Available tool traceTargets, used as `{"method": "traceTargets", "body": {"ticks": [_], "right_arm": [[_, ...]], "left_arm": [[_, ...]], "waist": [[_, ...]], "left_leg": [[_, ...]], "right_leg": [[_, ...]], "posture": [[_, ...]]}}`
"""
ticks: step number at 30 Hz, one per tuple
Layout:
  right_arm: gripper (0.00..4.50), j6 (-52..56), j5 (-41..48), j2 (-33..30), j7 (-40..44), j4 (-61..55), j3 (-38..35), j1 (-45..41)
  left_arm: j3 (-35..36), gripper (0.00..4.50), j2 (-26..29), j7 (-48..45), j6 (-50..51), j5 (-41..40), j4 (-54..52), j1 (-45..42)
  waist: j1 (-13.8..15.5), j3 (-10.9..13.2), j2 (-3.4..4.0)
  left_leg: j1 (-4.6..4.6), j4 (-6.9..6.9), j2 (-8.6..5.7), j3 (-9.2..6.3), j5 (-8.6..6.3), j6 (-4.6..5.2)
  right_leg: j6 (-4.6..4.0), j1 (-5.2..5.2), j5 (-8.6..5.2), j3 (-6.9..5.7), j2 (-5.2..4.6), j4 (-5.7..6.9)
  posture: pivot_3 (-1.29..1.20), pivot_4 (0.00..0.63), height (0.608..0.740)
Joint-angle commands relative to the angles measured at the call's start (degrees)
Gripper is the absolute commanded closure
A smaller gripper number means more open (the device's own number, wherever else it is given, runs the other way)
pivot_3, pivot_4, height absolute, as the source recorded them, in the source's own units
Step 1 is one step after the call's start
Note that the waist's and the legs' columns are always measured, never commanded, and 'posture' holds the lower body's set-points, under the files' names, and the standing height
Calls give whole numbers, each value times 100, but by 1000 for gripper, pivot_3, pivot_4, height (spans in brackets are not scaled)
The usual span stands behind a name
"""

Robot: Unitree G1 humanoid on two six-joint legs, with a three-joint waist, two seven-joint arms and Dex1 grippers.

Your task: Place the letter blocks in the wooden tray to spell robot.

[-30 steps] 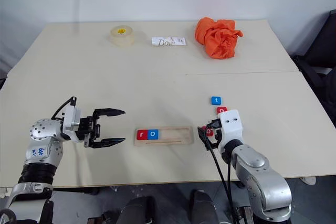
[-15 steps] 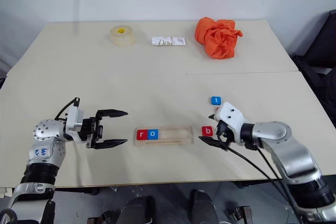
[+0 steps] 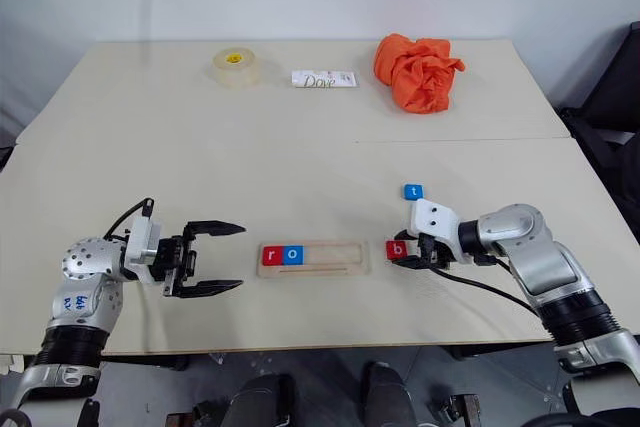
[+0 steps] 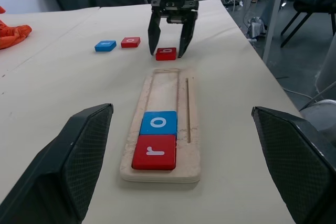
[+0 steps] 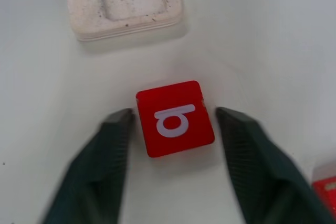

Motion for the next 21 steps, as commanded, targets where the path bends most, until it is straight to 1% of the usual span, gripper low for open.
{"method": "traceTargets", "body": {"ticks": [1,5,8,12,17,21], "right_arm": [[3039,44,-135,-23,-71,-11,-143,-110],[3037,816,109,-45,-164,-425,-383,-505],[3037,1495,290,-19,-91,-871,-383,-894],[3037,2303,125,99,-150,-1290,93,-1234],[3037,2913,87,767,-475,-1526,575,-1491],[3037,3160,8,1099,-561,-1564,957,-1691]], "left_arm": [[155,0,52,71,-9,-153,-211,65],[189,0,50,83,-4,-147,-207,73],[194,0,43,80,-9,-145,-152,39],[198,0,45,74,-12,-142,-108,21],[218,0,74,-29,-18,-165,-34,12],[218,0,112,-126,-40,-138,-20,21]], "waist": [[0,0,0],[-2,0,1],[-13,1,2],[0,1,2],[-1,1,2],[-3,1,2]], "left_leg": [[1,1,0,-1,0,0],[0,1,0,0,2,-3],[0,-5,1,2,3,-4],[0,-10,5,0,2,-5],[-3,-6,4,1,0,-4],[-4,-6,4,1,0,-4]], "right_leg": [[0,0,0,0,0,2],[0,-4,0,1,-1,6],[-1,-9,0,3,1,7],[-6,-10,-3,-1,2,5],[-6,-10,-3,-1,1,5],[-6,-12,-3,-1,1,7]], "posture": [[0,150,740],[0,150,740],[0,150,740],[0,150,740],[0,150,740],[0,150,740]]}}
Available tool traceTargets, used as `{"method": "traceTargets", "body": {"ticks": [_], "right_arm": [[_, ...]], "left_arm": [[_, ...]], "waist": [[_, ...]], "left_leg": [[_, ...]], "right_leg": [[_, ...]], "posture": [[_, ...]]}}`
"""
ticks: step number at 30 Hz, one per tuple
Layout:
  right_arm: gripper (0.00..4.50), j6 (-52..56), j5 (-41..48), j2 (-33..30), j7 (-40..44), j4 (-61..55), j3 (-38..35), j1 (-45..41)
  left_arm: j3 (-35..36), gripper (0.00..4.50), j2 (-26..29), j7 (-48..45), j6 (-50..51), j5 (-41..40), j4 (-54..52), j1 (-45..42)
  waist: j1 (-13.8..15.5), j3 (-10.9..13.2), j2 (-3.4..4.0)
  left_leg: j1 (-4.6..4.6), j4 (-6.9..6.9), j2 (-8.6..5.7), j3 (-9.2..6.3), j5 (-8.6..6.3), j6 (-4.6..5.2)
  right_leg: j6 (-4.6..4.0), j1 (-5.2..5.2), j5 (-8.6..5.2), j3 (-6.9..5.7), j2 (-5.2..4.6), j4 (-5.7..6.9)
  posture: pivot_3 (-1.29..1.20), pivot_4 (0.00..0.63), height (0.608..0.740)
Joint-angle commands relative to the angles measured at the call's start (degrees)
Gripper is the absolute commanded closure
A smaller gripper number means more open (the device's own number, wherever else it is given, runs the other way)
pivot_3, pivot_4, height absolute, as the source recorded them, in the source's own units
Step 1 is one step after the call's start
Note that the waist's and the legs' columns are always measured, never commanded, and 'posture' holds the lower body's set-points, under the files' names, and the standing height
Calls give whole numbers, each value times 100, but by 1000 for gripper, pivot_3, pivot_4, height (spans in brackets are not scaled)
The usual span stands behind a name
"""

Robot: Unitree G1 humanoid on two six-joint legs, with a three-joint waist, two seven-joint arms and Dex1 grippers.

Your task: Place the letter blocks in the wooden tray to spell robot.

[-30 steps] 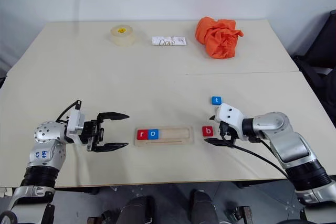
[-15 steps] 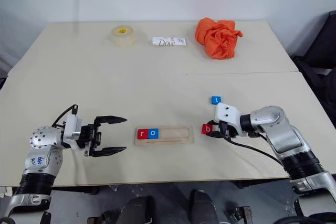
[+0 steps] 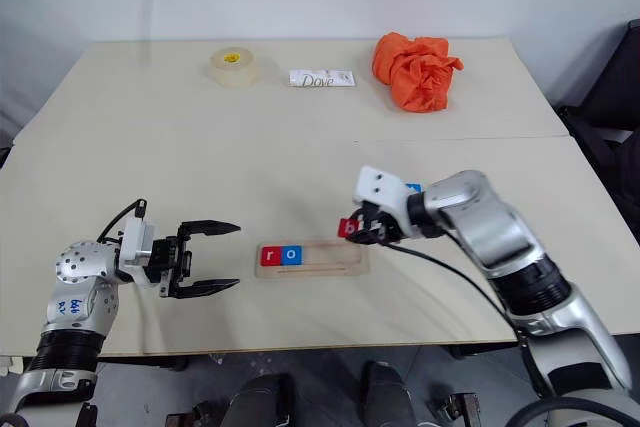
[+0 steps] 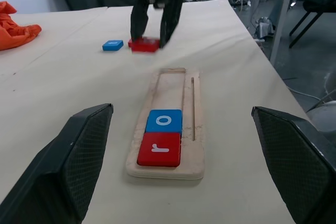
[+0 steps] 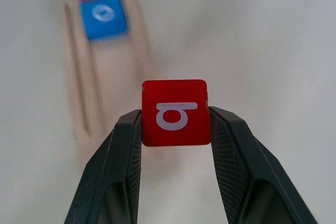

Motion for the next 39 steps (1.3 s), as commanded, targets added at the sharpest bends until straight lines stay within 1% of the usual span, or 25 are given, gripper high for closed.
{"method": "traceTargets", "body": {"ticks": [1,8,14,31,39], "right_arm": [[3037,199,-45,192,-96,-238,121,-268],[3037,252,-163,406,-127,-381,591,-316],[3037,215,-356,605,-251,-241,885,-403],[3037,-50,-685,855,-214,117,1047,-474],[344,104,-594,890,-179,-173,925,-477]], "left_arm": [[108,0,108,-75,-55,-119,-31,-35],[150,0,137,-11,-68,-120,-86,17],[171,0,117,42,-79,-111,-143,63],[193,0,111,231,-137,-133,-297,197],[156,0,82,267,-169,-120,-273,170]], "waist": [[0,0,0],[0,0,0],[-6,0,0],[-8,0,0],[-8,0,0]], "left_leg": [[0,0,0,0,0,0],[-1,-1,0,0,-1,1],[-1,0,0,0,0,1],[-1,-1,0,0,0,0],[-1,-1,0,0,0,0]], "right_leg": [[0,0,0,0,0,0],[0,0,0,-1,0,-1],[0,0,0,-1,1,0],[0,0,0,-1,1,0],[0,0,0,-1,2,0]], "posture": [[0,150,740],[0,150,740],[0,150,740],[0,150,740],[0,150,740]]}}
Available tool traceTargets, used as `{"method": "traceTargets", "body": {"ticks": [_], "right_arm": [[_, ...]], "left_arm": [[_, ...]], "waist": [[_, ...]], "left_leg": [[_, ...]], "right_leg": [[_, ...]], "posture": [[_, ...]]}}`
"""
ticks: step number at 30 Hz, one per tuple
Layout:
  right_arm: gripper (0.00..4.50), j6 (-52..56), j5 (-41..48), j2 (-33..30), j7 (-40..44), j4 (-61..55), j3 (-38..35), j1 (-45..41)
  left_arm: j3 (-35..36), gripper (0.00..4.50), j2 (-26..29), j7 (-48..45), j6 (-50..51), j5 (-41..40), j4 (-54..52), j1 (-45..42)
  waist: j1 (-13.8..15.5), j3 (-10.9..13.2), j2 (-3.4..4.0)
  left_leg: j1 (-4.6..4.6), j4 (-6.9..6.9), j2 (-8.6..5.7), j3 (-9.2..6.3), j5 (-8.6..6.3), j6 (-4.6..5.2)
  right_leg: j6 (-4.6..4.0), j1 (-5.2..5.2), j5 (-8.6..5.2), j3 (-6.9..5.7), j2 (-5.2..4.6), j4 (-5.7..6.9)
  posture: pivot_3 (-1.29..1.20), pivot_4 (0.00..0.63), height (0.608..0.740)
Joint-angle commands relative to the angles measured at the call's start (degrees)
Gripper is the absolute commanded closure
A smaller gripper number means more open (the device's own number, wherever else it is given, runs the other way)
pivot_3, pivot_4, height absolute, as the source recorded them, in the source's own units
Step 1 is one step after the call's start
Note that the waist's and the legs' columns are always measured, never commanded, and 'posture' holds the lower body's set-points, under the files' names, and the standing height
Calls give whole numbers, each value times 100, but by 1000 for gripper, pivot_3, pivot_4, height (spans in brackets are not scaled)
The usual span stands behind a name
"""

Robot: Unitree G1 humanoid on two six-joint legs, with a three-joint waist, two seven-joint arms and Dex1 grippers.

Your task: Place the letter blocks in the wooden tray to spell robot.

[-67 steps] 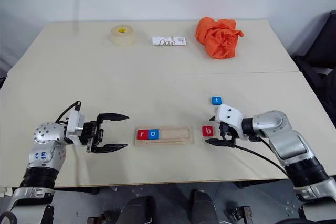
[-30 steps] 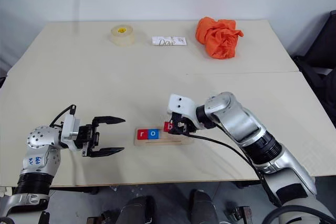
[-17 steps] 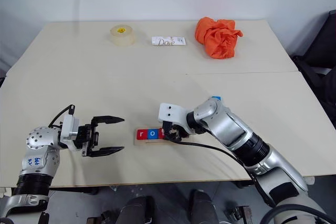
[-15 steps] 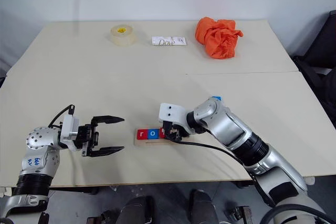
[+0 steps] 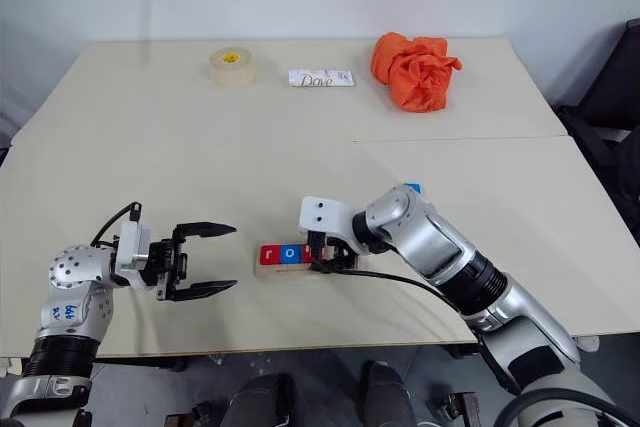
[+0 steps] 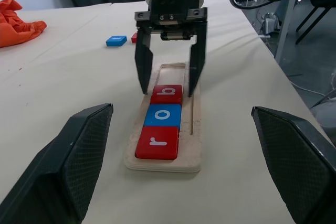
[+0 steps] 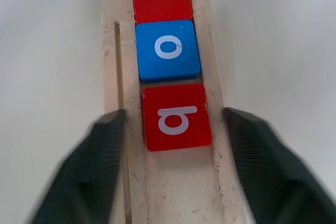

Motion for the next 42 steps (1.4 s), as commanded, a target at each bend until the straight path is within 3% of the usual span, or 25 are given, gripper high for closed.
{"method": "traceTargets", "body": {"ticks": [1,8,12,22,27,33,42], "right_arm": [[28,104,89,32,35,-350,-155,-143],[28,391,663,-388,135,-1054,-993,165],[28,-133,1061,-786,142,-1287,-1881,948],[28,-1368,1413,-1245,-504,-576,-4334,2778],[28,-1831,1627,-1547,-328,-322,-5201,3795],[28,-1760,1751,-1600,-556,-406,-5577,4417],[28,-1587,1833,-1607,-912,-552,-5499,4429]], "left_arm": [[93,0,11,21,-80,-116,-114,-34],[24,0,-45,-31,-110,-70,109,-259],[-16,0,-91,-84,-135,-55,252,-383],[-61,0,-178,-113,-170,-29,451,-547],[-66,0,-181,-137,-170,-34,506,-587],[-55,0,-170,-192,-161,-35,652,-659],[-101,0,-227,-214,-206,12,860,-867]], "waist": [[1,0,0],[20,-1,-1],[48,-4,-7],[24,-4,-9],[47,-3,-10],[3,-3,-10],[32,-3,-10]], "left_leg": [[0,0,0,0,0,0],[-2,1,0,-2,0,0],[-3,1,-2,-4,-4,2],[3,-4,-2,-2,-3,-1],[3,-2,-4,-1,-3,-1],[10,2,-3,-1,0,-1],[11,2,-3,-6,5,0]], "right_leg": [[0,0,0,0,0,0],[0,1,0,-1,0,-2],[0,5,0,-4,-2,-9],[1,7,0,-3,1,-7],[1,10,1,-2,-1,-11],[4,14,2,1,0,-4],[3,14,2,1,-1,1]], "posture": [[0,150,740],[0,150,740],[0,150,740],[0,150,740],[0,150,740],[0,150,740],[0,150,740]]}}
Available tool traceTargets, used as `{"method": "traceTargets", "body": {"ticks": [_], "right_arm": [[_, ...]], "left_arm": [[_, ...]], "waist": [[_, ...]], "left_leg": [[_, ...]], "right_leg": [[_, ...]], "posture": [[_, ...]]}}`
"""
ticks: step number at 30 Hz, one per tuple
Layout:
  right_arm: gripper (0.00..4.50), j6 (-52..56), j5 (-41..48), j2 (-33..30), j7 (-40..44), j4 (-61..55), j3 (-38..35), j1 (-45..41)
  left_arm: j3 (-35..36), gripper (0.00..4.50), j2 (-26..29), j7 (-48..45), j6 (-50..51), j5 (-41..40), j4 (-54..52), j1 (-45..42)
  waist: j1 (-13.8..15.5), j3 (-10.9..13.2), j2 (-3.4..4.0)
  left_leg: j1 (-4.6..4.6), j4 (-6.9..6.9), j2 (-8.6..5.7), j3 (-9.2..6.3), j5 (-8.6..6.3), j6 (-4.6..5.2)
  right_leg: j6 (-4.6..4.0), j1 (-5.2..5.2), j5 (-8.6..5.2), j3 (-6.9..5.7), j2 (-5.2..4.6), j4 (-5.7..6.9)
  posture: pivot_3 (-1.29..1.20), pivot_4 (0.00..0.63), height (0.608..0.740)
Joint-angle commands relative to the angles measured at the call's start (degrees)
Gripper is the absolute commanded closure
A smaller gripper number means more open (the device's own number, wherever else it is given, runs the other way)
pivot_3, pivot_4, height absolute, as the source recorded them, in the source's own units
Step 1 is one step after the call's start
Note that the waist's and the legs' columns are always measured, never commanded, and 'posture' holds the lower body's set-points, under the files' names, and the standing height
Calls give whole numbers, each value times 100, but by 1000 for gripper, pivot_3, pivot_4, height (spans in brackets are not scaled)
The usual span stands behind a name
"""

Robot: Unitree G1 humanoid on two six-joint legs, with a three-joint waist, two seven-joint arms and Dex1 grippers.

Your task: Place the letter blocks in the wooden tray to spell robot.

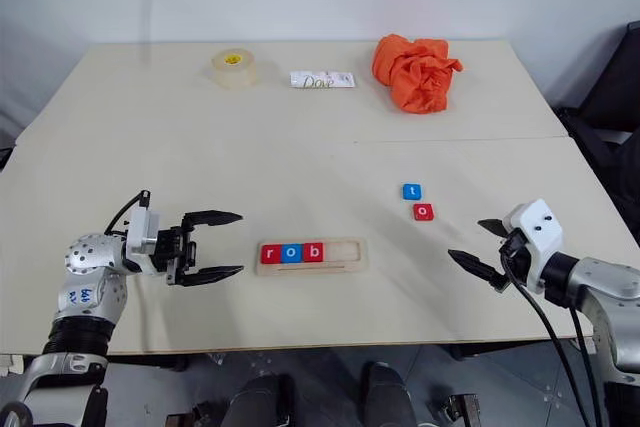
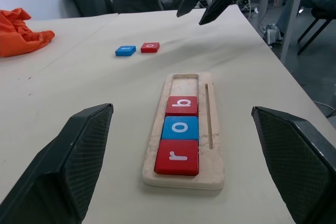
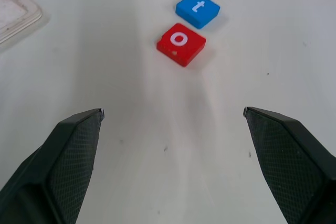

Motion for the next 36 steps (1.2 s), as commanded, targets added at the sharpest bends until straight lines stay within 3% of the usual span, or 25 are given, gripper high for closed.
{"method": "traceTargets", "body": {"ticks": [1,9,14,21,34,36], "right_arm": [[28,44,136,-98,-111,-192,-85,-68],[28,592,301,63,-622,-599,19,-294],[28,1229,319,1029,-1879,-883,327,-665],[28,1032,-304,2055,-3239,-424,766,-972],[28,513,-688,2659,-3835,449,1112,-1186],[574,485,-724,2692,-3905,546,1105,-1225]], "left_arm": [[13,0,-12,-45,-89,-14,20,-146],[19,0,-24,-81,-118,-13,68,-185],[7,0,-44,-71,-106,-23,25,-161],[-3,0,-34,-86,-53,-40,-72,-107],[18,0,9,-42,52,-47,-294,1],[18,0,10,-38,55,-47,-314,15]], "waist": [[16,0,0],[-4,0,0],[-14,-1,-1],[1,-1,-1],[-20,-2,-2],[-22,-2,-3]], "left_leg": [[0,0,0,0,0,0],[0,0,-1,0,0,0],[1,-2,3,-4,1,-1],[-5,2,-2,-2,0,1],[-2,0,-1,-2,1,2],[-2,0,-1,-2,1,3]], "right_leg": [[0,1,0,0,0,0],[0,1,0,0,0,-1],[0,0,0,-2,4,2],[0,-1,0,-1,-2,2],[0,-1,0,0,1,7],[0,0,0,0,0,8]], "posture": [[0,150,740],[0,150,740],[0,150,740],[0,150,740],[0,150,740],[0,150,740]]}}
